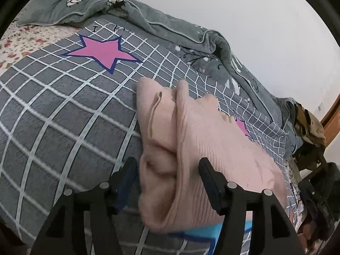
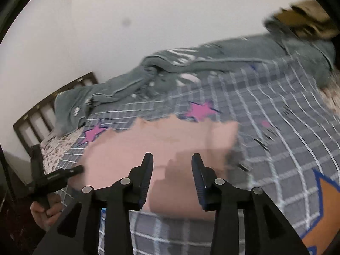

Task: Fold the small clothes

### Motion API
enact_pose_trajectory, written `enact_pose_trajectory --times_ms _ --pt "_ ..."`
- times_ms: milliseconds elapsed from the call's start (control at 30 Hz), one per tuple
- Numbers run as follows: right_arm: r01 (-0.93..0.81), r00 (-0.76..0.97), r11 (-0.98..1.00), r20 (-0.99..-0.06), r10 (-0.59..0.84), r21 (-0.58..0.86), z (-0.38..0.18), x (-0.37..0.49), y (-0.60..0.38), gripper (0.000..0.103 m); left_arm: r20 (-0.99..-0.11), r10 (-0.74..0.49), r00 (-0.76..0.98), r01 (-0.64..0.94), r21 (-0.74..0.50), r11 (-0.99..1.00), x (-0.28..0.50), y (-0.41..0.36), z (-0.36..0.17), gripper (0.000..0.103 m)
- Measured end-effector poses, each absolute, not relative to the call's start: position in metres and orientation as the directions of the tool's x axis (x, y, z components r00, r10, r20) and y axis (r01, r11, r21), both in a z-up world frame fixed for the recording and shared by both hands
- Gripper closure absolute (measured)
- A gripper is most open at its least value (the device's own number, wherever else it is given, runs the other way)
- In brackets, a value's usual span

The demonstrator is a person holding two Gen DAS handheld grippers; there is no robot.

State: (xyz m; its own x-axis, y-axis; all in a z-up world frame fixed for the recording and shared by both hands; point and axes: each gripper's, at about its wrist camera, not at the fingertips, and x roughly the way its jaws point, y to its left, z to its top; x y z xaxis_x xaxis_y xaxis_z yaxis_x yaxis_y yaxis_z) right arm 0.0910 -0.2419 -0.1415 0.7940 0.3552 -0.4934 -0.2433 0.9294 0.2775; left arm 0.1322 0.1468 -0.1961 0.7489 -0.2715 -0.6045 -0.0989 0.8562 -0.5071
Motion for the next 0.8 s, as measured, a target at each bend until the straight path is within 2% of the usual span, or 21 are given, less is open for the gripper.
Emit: enact_pose_trajectory --times_ms 200,300,367,533,800 --pt "-0.33 0.747 0.924 -0.545 0.38 0.193 -0.155 0.124 -0.162 0.064 -0.616 -0.303 0.727 -0.105 -0.536 0.838 0.155 0.149 -0.197 0.042" --pt "-0.322 0.733 0.941 -0.6 0.319 0.107 -0.178 0.14 -0.126 0.065 -0.606 -0.32 0.728 -0.1 -0.556 0.825 0.155 0.152 -0.199 0.042" --pt "-0.274 0.731 0.961 -0.646 0.22 0.017 -0.197 0.151 -0.109 0.065 -0.6 -0.33 0.728 -0.092 -0.563 0.821 0.155 0.153 -0.201 0.042" --pt "-0.22 0.775 0.971 -0.622 0.116 -0.092 -0.206 0.165 -0.093 0.065 -0.598 -0.346 0.723 -0.065 -0.557 0.828 0.155 0.154 -0.2 0.042" --pt "-0.187 0.722 0.982 -0.678 0.139 0.002 -0.207 0.207 -0.099 0.064 -0.589 -0.357 0.725 -0.061 -0.571 0.819 0.158 0.157 -0.201 0.042"
